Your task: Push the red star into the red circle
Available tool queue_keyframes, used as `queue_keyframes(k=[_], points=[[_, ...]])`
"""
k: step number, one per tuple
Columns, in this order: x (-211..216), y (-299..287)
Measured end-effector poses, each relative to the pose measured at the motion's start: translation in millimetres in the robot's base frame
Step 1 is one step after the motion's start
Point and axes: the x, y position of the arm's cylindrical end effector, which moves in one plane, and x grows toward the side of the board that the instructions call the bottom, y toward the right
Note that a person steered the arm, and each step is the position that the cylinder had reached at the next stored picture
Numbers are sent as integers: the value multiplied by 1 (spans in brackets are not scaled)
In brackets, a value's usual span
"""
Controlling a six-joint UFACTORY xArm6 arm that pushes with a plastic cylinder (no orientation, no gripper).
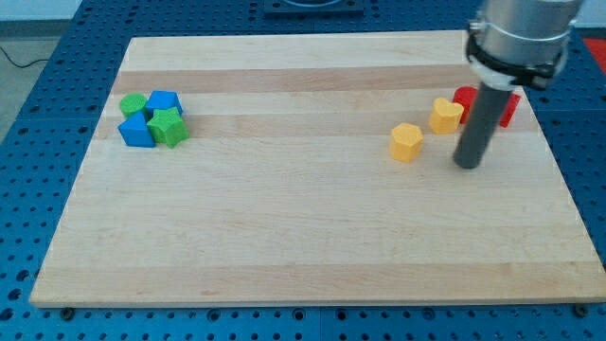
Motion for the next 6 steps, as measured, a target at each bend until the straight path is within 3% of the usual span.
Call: queue_keyframes(k=[2,5,6], points=[[-30,114],[-82,108],[-83,73]])
